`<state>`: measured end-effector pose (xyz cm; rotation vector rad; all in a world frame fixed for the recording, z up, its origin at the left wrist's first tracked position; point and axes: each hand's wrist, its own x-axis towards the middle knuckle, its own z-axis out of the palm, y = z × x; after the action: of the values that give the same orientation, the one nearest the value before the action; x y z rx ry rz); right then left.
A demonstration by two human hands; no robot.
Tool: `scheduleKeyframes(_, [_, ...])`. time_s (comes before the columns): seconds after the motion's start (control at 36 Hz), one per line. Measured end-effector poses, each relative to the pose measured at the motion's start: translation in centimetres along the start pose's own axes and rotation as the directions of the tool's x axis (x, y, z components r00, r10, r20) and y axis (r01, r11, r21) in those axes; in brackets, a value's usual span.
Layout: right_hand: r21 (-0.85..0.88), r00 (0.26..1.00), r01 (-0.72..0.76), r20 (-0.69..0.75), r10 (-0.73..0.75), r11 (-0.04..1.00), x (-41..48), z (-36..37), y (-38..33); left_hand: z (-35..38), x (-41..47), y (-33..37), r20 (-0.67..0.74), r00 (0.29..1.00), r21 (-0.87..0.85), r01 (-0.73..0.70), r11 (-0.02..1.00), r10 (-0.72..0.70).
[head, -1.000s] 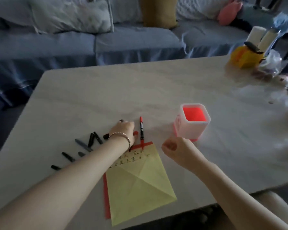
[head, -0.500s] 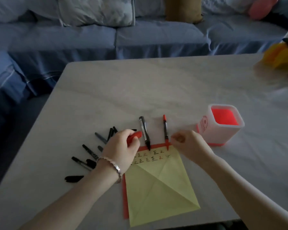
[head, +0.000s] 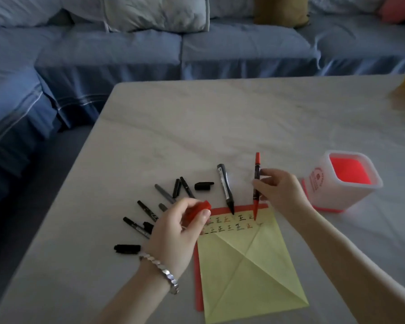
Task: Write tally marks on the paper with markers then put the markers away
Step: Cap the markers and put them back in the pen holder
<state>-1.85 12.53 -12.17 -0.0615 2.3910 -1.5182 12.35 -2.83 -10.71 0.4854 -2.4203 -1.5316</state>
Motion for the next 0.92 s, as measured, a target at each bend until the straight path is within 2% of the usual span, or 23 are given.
scheduleKeyframes(0.06, [0.221, 0.997, 0.073, -0.042, -0.065, 0.973, -2.5, -1.0, -0.7, 0.9, -0.2, 0.4, 0.035, 0.999, -0.042, -0.001, 0.999, 0.003])
scheduleKeyframes(0.14, [0.443, 0.984, 0.154, -0.147, -0.098, 0.883, -5.8, -2.1, -1.1, 2.2, -0.6, 0.7, 0.07, 0.998, -0.095, 0.014, 0.995, -0.008])
scheduleKeyframes(0.22, [0.646, 0.986, 0.15, -0.154, -0.064, 0.748, -8.0, -2.5, -0.5, 3.3, -1.0, 0.5, 0.099, 0.995, -0.059, 0.007, 0.998, -0.001])
scheduleKeyframes(0.28, [0.716, 0.988, 0.128, -0.156, -0.022, 0.686, -8.5, -2.4, 0.2, 3.6, -1.3, 0.5, 0.115, 0.993, -0.041, 0.002, 0.999, 0.002])
scheduleKeyframes(0.42, [0.757, 0.984, 0.133, -0.178, 0.006, 0.64, -8.7, -2.2, 0.6, 3.7, -1.7, 0.2, 0.107, 0.994, -0.002, -0.008, 1.0, 0.008])
scheduleKeyframes(0.53, [0.735, 0.99, 0.12, -0.139, -0.026, 0.667, -8.6, -1.6, 0.9, 3.5, -1.8, 0.2, 0.114, 0.993, 0.021, -0.016, 1.0, 0.013])
scheduleKeyframes(0.64, [0.753, 0.996, 0.088, -0.071, -0.053, 0.652, -8.8, -1.0, 1.4, 3.4, -1.8, 0.3, 0.127, 0.991, 0.061, -0.055, 0.997, 0.047])
scheduleKeyframes(0.72, [0.766, 0.997, 0.006, 0.046, -0.064, 0.643, -9.1, -0.9, 1.4, 3.3, -1.8, 0.3, 0.138, 0.989, 0.07, -0.066, 0.995, 0.056])
scheduleKeyframes(0.83, [0.784, 0.991, -0.058, 0.12, -0.059, 0.618, -9.3, -1.1, 1.4, 3.3, -2.0, 0.6, 0.182, 0.973, 0.086, -0.157, 0.984, 0.139])
scheduleKeyframes(0.92, [0.756, 0.987, -0.078, 0.152, -0.058, 0.65, -9.3, -1.1, 1.6, 3.4, -1.9, 0.8, 0.192, 0.957, 0.081, -0.234, 0.969, 0.215])
